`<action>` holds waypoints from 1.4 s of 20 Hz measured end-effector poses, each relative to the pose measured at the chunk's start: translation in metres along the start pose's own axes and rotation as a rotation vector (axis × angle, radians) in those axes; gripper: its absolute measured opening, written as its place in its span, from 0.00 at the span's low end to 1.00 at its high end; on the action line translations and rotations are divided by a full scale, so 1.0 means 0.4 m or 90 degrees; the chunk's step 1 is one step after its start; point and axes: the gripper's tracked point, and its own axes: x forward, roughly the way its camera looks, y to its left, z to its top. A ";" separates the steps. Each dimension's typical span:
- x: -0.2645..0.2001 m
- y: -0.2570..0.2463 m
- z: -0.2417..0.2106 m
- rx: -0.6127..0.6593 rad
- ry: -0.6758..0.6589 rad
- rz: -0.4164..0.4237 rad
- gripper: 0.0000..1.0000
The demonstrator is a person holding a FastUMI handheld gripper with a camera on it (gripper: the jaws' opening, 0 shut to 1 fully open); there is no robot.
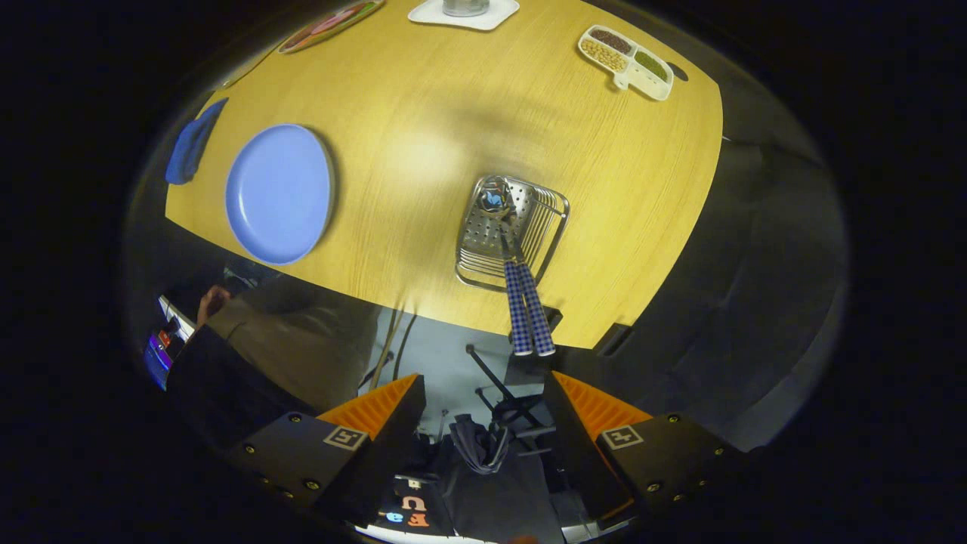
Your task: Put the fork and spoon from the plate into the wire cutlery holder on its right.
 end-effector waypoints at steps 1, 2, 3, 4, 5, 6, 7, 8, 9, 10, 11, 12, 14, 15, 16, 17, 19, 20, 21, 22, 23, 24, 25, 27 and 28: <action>-0.005 0.016 -0.014 0.010 -0.027 0.005 0.96; 0.001 0.028 -0.022 0.015 -0.056 0.005 0.96; 0.008 0.035 -0.027 0.023 -0.085 0.000 0.96; 0.014 0.042 -0.024 0.039 -0.114 -0.003 0.96; 0.020 0.055 -0.022 0.055 -0.142 0.002 0.96; 0.024 0.072 -0.018 0.074 -0.172 0.011 0.96; 0.030 0.085 -0.014 0.091 -0.204 0.014 0.96; 0.031 0.093 -0.004 0.105 -0.241 0.009 0.96; 0.032 0.103 0.010 0.120 -0.280 0.003 0.96; 0.032 0.123 0.024 0.134 -0.318 0.007 0.96; 0.032 0.150 0.033 0.146 -0.348 0.020 0.96; 0.028 0.176 0.041 0.157 -0.376 0.035 0.96; 0.023 0.218 0.046 0.170 -0.404 0.050 0.96; 0.021 0.237 0.051 0.172 -0.415 0.055 0.96; 0.021 0.251 0.045 0.173 -0.421 0.053 0.96; 0.022 0.259 0.050 0.177 -0.434 0.051 0.96; 0.015 0.262 0.064 0.207 -0.470 0.030 0.96; 0.006 0.268 0.072 0.224 -0.491 0.023 0.96; -0.007 0.281 0.085 0.233 -0.518 0.023 0.96; -0.027 0.293 0.092 0.238 -0.548 0.017 0.96; -0.057 0.309 0.101 0.238 -0.588 0.011 0.96; -0.095 0.327 0.117 0.235 -0.640 0.009 0.96; -0.131 0.346 0.129 0.226 -0.685 0.002 0.96; -0.176 0.349 0.132 0.216 -0.746 -0.029 0.96; -0.188 0.359 0.125 0.208 -0.764 -0.031 0.94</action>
